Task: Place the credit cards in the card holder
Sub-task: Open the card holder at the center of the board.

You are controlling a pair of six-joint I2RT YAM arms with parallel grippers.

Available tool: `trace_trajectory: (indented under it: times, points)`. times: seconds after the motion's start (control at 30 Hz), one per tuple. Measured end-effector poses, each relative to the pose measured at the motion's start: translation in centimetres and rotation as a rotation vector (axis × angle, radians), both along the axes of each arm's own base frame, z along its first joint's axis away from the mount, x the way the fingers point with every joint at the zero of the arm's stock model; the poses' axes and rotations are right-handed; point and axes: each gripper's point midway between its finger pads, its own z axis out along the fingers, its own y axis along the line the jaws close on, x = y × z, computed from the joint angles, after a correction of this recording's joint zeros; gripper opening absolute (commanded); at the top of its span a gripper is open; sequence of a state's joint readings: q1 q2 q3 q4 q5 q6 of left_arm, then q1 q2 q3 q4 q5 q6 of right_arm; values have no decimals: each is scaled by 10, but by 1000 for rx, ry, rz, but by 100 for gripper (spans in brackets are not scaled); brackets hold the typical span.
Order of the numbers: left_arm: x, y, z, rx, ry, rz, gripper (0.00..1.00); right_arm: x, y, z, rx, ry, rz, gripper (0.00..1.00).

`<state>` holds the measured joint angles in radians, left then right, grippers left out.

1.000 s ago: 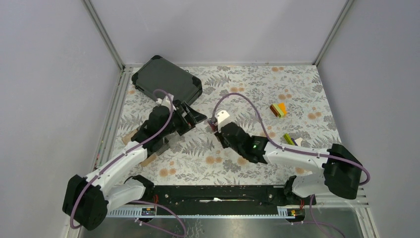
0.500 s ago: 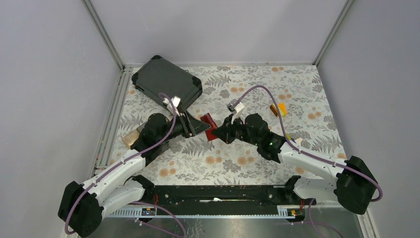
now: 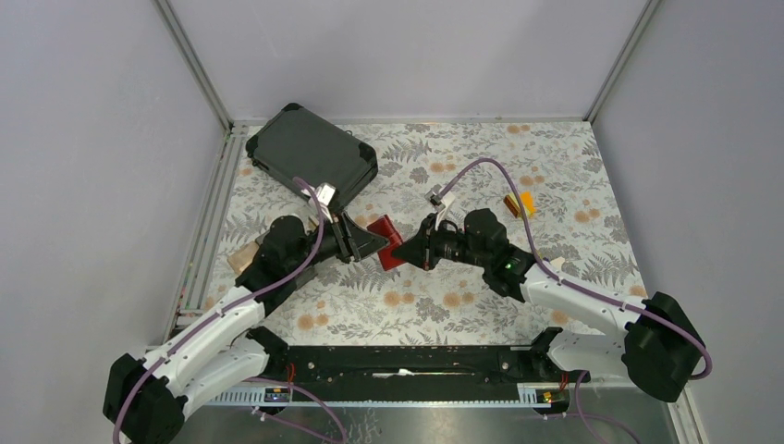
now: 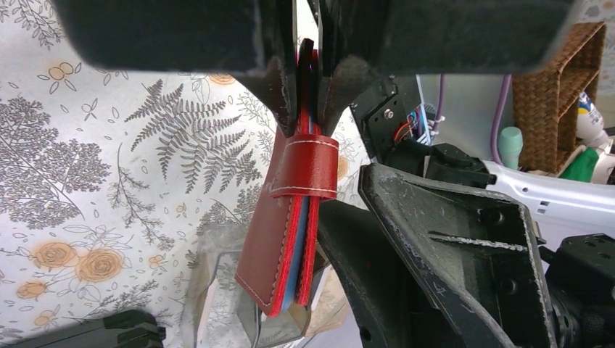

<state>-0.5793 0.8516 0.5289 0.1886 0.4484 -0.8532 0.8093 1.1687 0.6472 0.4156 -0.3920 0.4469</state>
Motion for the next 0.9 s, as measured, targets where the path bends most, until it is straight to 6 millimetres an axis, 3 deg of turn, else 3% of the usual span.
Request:
trace_trajectory:
  times: [0.4, 0.9]
  points:
    - [-4, 5, -12, 91, -18, 22, 42, -10, 5, -2, 20, 45, 75, 0]
    - [-14, 5, -9, 97, -50, -23, 11, -23, 8, 0, 49, 85, 165, 0]
